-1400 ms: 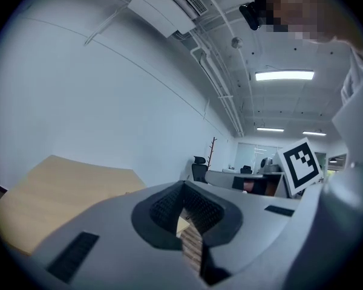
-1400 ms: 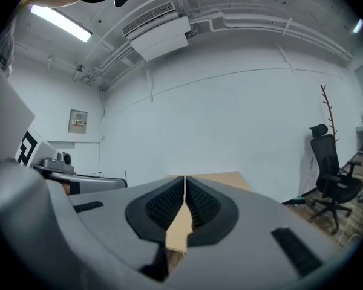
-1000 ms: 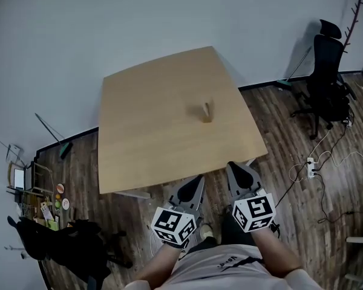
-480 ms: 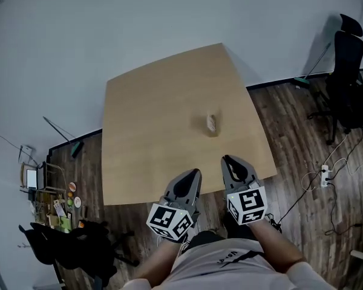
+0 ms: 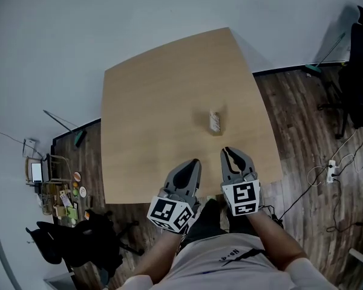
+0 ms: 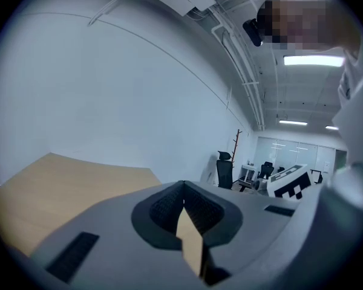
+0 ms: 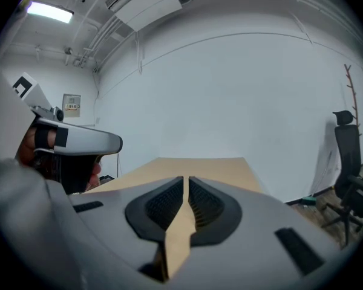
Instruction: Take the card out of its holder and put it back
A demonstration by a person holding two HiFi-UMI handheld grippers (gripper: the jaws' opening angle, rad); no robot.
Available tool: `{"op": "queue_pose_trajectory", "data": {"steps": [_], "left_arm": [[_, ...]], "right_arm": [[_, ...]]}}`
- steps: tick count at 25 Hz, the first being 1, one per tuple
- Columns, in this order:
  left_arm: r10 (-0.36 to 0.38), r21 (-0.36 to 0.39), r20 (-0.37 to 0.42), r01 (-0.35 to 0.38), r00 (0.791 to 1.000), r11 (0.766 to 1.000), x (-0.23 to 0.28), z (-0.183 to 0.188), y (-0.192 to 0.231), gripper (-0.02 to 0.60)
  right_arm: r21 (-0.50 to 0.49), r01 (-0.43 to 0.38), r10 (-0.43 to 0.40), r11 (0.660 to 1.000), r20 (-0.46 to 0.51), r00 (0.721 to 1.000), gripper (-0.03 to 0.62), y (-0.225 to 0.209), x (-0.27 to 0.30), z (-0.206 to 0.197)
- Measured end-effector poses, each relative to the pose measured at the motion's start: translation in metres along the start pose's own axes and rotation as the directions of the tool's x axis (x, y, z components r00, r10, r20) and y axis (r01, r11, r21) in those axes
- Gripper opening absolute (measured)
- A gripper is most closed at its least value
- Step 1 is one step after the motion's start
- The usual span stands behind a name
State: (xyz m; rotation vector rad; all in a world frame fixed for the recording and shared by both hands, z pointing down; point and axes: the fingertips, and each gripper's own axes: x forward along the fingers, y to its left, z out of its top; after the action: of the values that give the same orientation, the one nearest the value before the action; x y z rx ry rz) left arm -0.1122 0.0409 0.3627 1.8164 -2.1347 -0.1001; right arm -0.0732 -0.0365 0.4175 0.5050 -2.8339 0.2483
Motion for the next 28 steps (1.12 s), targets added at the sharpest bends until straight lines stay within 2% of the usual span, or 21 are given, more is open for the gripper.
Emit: {"op": "queue_pose_trajectory", "data": {"steps": [4, 8, 12, 18, 23, 28], "left_arm": [[-0.023, -0.011, -0.011, 0.023, 1.000, 1.000, 0.022, -0.006, 0.025, 0.012], [-0.065, -0.006, -0.037, 0.065, 0.997, 0.998, 0.041, -0.015, 0.048, 0.012], [-0.098, -0.015, -0.068, 0.097, 0.993, 0.995, 0.054, -0.027, 0.073, 0.012], [-0.137, -0.031, -0.108, 0.134, 0.985, 0.991, 0.069, -0.042, 0.102, 0.012], [-0.151, -0.037, -0.116, 0.147, 0.982, 0.988, 0.071, -0.045, 0.115, 0.012], [-0.151, -0.045, -0.118, 0.147, 0.981, 0.988, 0.071, -0.051, 0.123, 0.012]], "right_arm": [[-0.027, 0.038, -0.039, 0.999, -0.038, 0.999, 0.045, -0.005, 0.034, -0.019], [-0.072, 0.104, -0.110, 0.992, -0.077, 0.991, 0.063, -0.010, 0.067, -0.045], [-0.114, 0.181, -0.194, 0.977, -0.124, 0.973, 0.063, -0.017, 0.098, -0.080], [-0.175, 0.249, -0.276, 0.952, -0.150, 0.949, 0.078, -0.022, 0.131, -0.115], [-0.191, 0.277, -0.309, 0.942, -0.163, 0.937, 0.084, -0.025, 0.147, -0.131], [-0.218, 0.321, -0.354, 0.922, -0.135, 0.925, 0.084, -0.032, 0.156, -0.128]]}}
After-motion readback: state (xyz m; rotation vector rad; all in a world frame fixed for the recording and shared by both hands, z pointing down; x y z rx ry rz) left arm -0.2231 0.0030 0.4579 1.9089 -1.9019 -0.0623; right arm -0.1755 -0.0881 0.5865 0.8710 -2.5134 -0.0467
